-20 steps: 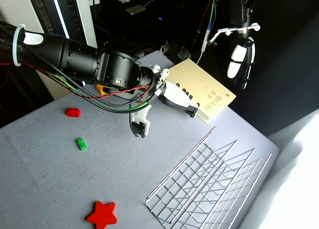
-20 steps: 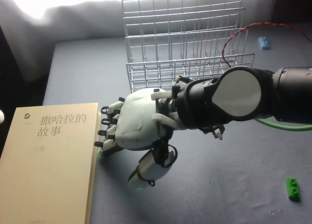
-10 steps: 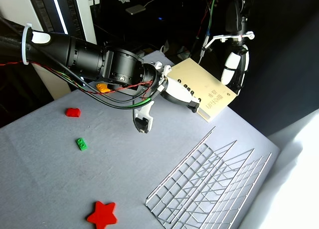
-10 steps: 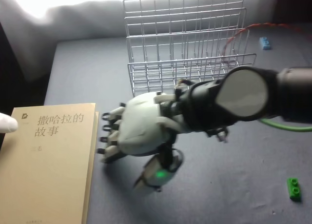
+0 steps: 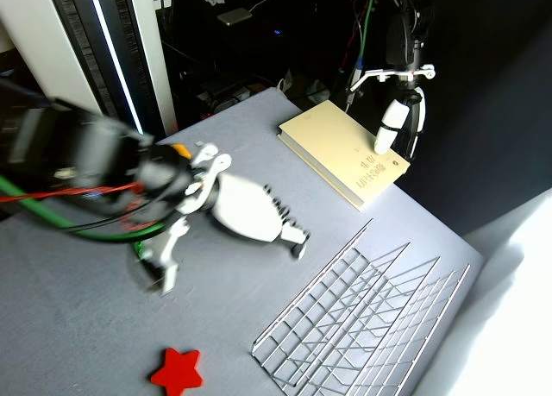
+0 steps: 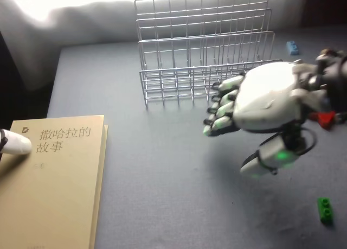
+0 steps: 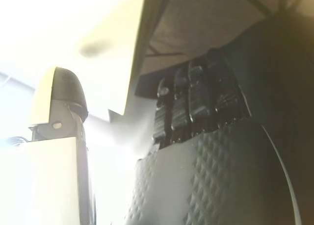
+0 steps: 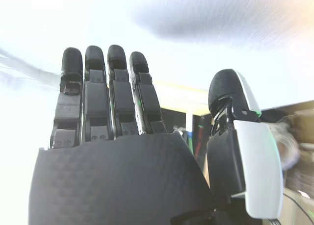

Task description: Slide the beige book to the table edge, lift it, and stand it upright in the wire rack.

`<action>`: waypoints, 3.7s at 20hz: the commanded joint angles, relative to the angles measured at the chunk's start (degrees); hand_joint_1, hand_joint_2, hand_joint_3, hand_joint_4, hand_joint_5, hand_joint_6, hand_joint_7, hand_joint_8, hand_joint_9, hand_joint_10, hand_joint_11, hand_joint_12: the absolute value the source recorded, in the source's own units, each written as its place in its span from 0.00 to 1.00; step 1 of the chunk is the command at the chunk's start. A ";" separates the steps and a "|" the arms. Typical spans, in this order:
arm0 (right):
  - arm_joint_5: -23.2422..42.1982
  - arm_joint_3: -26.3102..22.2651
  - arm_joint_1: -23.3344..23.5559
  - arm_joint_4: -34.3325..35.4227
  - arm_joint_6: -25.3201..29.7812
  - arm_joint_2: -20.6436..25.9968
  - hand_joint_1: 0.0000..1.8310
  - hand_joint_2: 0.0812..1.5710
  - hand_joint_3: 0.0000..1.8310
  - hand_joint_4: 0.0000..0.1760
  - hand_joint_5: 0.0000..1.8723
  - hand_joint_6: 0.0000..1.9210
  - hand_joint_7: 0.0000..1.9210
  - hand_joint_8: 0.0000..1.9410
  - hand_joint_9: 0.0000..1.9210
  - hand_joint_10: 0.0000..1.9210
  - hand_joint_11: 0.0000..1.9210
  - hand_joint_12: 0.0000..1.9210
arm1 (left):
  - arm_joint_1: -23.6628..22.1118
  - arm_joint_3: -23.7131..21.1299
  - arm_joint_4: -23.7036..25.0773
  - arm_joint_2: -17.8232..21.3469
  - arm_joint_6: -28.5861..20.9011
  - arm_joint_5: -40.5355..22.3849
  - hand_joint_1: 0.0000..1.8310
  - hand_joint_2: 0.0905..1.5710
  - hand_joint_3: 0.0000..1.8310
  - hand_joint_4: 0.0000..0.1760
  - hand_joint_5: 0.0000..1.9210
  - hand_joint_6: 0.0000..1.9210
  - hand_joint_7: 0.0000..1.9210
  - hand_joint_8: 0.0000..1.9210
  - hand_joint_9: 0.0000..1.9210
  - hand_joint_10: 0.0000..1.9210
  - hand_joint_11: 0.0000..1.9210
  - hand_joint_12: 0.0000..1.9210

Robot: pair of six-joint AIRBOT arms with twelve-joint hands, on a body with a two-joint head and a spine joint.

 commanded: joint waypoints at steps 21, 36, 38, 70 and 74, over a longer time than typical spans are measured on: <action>-14.72 -4.99 4.12 0.95 -0.54 13.86 0.08 0.73 0.00 0.00 0.15 0.00 0.16 0.00 0.15 0.00 0.00 0.39 | 1.47 -0.06 0.63 1.50 1.19 -3.35 0.56 0.64 0.00 0.00 0.13 0.00 0.11 0.00 0.11 0.00 0.00 0.27; -5.39 -4.29 8.38 0.95 -5.38 16.20 0.12 0.72 0.00 0.00 0.15 0.00 0.16 0.00 0.16 0.00 0.00 0.41 | -0.31 -0.98 0.38 2.94 -3.02 -5.69 0.58 0.67 0.00 0.00 0.20 0.01 0.18 0.00 0.17 0.00 0.00 0.38; -4.57 -4.19 9.05 0.95 -6.28 16.46 0.10 0.73 0.00 0.00 0.15 0.00 0.16 0.00 0.16 0.00 0.00 0.41 | -0.25 -0.95 0.38 2.95 -3.02 -5.69 0.60 0.66 0.00 0.00 0.19 0.00 0.18 0.00 0.17 0.00 0.00 0.39; 32.47 7.46 22.70 1.10 -15.86 12.32 0.12 0.72 0.00 0.00 0.14 0.00 0.15 0.00 0.15 0.00 0.00 0.43 | 3.73 -2.79 2.11 3.09 3.27 -6.73 0.41 0.61 0.01 0.00 0.00 0.00 0.00 0.00 0.00 0.00 0.00 0.00; 34.04 9.71 22.81 1.09 -17.91 11.99 0.12 0.72 0.00 0.00 0.15 0.00 0.16 0.00 0.16 0.00 0.00 0.45 | 3.83 -1.86 2.10 1.75 3.23 -6.73 0.48 0.62 0.01 0.00 0.01 0.00 0.00 0.00 0.00 0.00 0.01 0.00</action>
